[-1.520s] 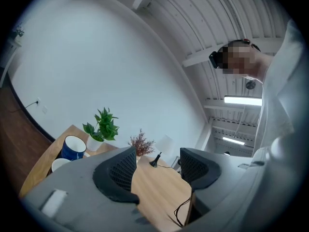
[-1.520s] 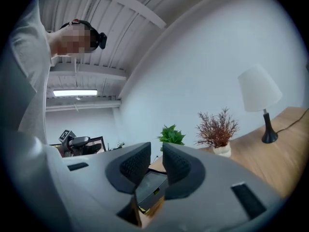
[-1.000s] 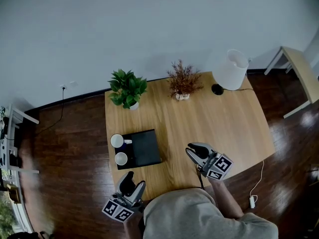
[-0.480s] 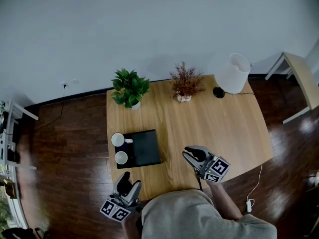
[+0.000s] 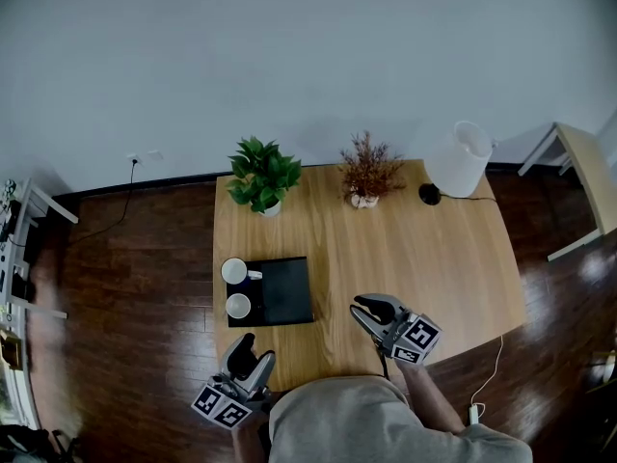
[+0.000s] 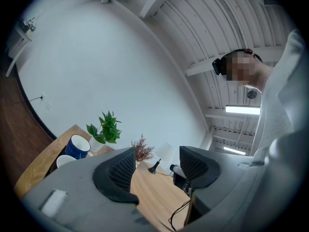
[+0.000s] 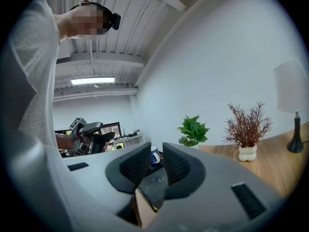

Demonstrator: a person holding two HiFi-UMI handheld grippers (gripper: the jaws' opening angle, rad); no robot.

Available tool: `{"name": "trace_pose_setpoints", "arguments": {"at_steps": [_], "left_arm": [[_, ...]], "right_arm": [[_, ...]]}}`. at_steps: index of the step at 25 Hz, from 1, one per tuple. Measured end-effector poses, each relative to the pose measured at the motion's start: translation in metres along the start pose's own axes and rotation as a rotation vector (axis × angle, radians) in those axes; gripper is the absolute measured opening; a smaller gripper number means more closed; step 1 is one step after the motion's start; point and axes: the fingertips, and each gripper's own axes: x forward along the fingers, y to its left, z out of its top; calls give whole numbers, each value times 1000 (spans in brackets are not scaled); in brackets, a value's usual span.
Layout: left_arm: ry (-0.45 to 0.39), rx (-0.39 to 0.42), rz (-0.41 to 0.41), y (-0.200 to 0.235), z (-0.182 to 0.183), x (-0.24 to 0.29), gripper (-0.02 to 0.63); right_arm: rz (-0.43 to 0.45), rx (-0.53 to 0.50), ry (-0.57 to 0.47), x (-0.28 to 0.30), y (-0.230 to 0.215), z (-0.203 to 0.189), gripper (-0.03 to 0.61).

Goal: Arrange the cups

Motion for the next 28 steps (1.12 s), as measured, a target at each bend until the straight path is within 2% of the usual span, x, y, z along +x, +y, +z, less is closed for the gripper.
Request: {"name": "trace_pose_setpoints", "arguments": {"at_steps": [12, 19, 28], "left_arm": [[-9, -14, 12, 3, -2, -1, 278], [-41, -40, 17, 6, 2, -3, 278], [-63, -56, 27, 7, 2, -7, 277]], "right_arm": [[28, -21, 39, 10, 10, -6, 69], [69, -86, 97, 15, 22, -12, 69], [85, -88, 105, 17, 25, -12, 69]]}}
